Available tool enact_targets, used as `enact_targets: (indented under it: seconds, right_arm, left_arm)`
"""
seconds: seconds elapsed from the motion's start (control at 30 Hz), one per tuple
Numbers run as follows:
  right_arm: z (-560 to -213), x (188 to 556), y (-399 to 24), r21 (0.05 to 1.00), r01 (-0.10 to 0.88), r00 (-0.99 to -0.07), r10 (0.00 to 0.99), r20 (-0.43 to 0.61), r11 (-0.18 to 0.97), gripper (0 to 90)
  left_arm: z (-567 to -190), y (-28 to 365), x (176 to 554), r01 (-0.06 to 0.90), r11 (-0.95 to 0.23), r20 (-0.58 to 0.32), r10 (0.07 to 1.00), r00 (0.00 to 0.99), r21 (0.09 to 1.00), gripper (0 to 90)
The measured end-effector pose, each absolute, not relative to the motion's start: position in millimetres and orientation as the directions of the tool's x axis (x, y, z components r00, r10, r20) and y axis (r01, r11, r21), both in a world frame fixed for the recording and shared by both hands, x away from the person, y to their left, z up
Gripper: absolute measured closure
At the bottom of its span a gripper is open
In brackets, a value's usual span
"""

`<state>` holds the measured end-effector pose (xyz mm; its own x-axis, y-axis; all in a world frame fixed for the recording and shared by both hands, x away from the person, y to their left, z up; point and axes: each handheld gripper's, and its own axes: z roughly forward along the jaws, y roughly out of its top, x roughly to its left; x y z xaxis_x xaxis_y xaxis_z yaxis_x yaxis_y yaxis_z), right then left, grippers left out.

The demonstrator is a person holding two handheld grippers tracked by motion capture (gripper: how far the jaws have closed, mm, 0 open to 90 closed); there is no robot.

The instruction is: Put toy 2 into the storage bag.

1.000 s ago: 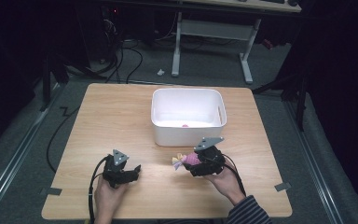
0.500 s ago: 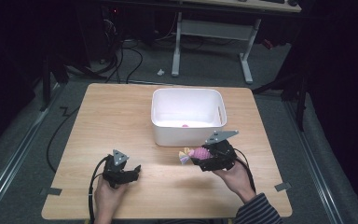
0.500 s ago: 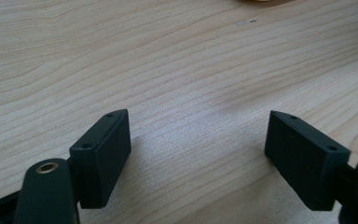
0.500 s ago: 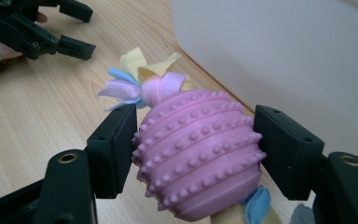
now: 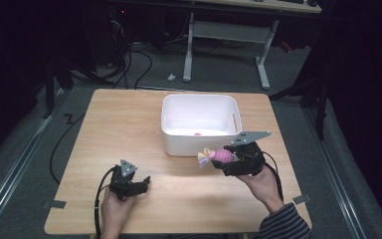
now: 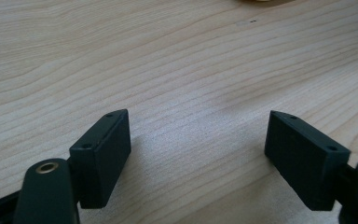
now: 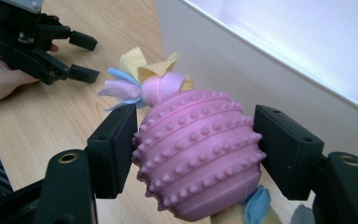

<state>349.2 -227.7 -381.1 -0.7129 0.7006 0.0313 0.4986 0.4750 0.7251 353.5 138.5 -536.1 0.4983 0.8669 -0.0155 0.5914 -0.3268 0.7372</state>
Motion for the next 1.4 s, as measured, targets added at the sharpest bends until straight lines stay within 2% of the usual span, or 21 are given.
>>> enact_targets:
  seconds: [0.93, 1.4]
  right_arm:
    - [-336, 382, -245, 0.753, 0.483, -0.678, 0.735, 0.0, 0.446, 33.0]
    - [-322, 407, -229, 0.748, 0.459, -0.678, 0.733, -0.053, 0.479, 33.0]
  left_arm:
    - [-536, 139, 353, 0.592, -0.327, -0.015, 0.867, 0.499, 0.736, 22.9]
    - [-536, 139, 353, 0.593, -0.327, -0.016, 0.867, 0.498, 0.736, 22.9]
